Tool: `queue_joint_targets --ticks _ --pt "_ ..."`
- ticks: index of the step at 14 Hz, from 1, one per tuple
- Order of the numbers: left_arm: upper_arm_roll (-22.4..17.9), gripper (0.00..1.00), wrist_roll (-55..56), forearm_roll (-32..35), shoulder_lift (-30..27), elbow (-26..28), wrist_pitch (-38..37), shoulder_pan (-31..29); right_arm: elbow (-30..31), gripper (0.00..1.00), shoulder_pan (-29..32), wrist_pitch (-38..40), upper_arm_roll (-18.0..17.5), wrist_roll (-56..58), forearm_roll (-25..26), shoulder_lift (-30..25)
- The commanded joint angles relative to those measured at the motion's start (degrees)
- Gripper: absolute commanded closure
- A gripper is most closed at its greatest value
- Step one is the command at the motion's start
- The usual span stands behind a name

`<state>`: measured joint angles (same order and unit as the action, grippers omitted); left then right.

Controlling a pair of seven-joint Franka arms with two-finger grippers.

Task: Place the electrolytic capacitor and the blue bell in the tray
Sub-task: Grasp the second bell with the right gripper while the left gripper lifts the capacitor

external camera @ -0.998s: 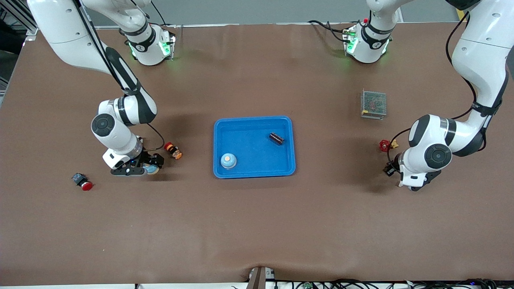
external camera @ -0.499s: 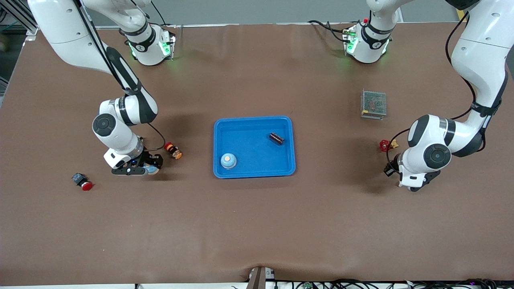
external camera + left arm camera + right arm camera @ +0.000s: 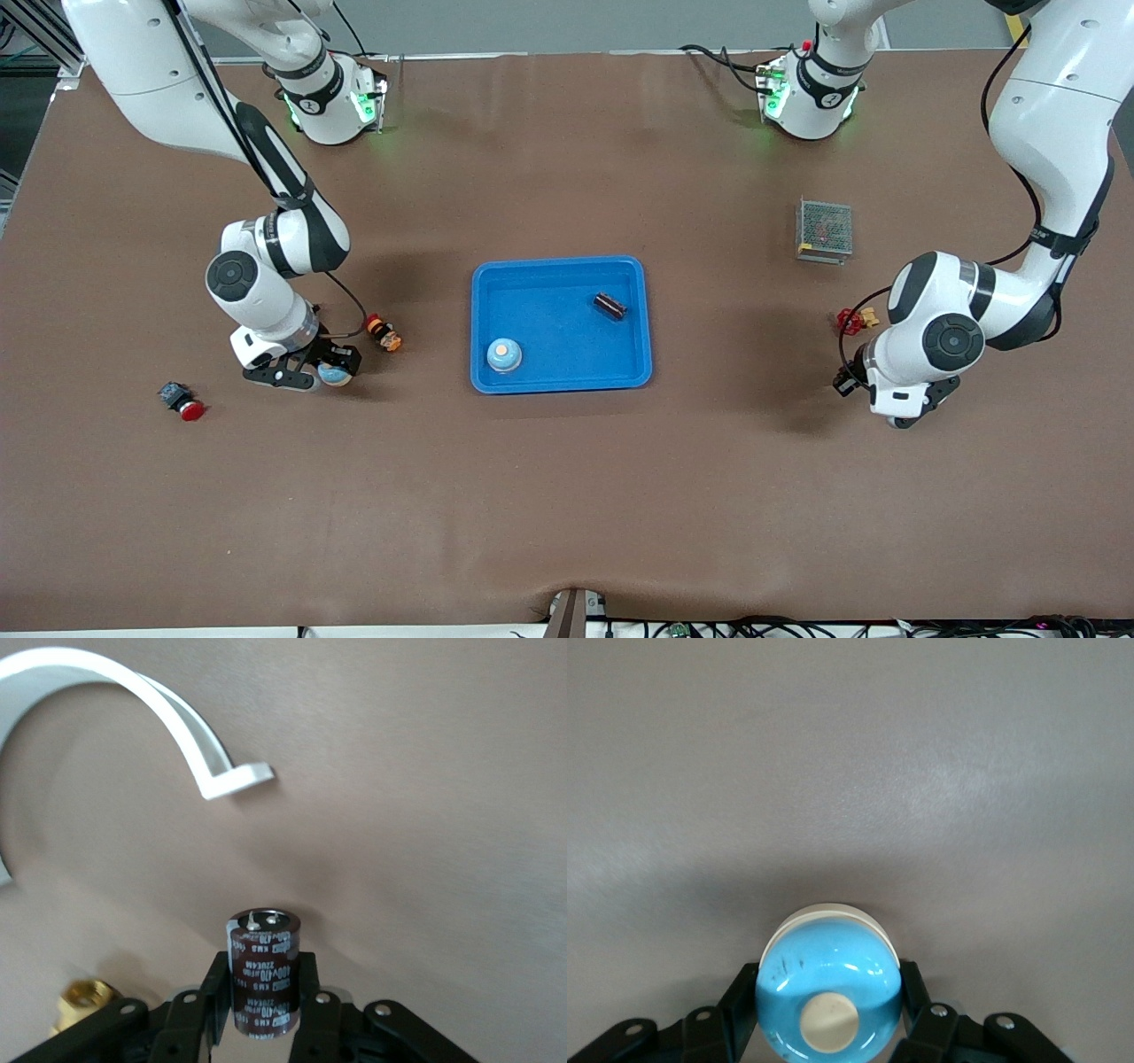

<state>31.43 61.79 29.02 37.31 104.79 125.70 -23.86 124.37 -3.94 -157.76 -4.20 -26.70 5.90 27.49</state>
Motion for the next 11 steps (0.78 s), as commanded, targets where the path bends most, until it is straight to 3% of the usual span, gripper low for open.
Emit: queue_joint_targets --ticks 1,6,11 --pt "1.3 1.00 2.2 -2.3 -0.9 -2.7 -4.4 1.0 -1.8 1.00 -1.6 5.8 -0.8 -10.9 0.4 -2.7" --pt "1.4 1.00 6.8 -6.2 -1.1 -5.1 -6.0 5.7 -4.2 1.00 -3.4 19.0 -3.5 -22.0 0.1 -8.4" --pt "1.6 1.00 17.7 -6.3 -1.2 -6.7 -6.1 11.4 -4.4 1.00 -3.7 21.8 -12.9 -44.0 0.2 -11.0"
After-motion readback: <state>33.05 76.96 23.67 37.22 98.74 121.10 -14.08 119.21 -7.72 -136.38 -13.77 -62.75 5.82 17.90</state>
